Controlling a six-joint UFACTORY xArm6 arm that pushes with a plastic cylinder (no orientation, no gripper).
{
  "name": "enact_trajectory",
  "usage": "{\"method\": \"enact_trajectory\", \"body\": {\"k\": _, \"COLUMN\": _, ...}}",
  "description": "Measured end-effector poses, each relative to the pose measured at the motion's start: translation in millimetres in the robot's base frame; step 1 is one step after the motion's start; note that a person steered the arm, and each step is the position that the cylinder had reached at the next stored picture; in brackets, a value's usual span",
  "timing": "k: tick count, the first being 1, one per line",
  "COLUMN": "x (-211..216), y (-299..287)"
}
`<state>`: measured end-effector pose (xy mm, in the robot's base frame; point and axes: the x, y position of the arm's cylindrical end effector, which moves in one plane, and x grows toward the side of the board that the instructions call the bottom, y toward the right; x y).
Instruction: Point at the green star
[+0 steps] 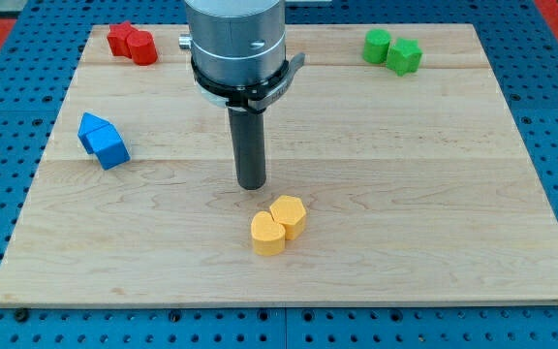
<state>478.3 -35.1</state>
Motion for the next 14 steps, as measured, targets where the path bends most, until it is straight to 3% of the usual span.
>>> {"method": "enact_trajectory", "body": {"k": 10, "x": -18.2, "y": 5.1}}
{"method": "enact_trajectory", "body": {"k": 12, "x": -19.4, "y": 126.9}}
{"method": "enact_trajectory", "body": {"k": 14, "x": -127.4, "y": 291.1}}
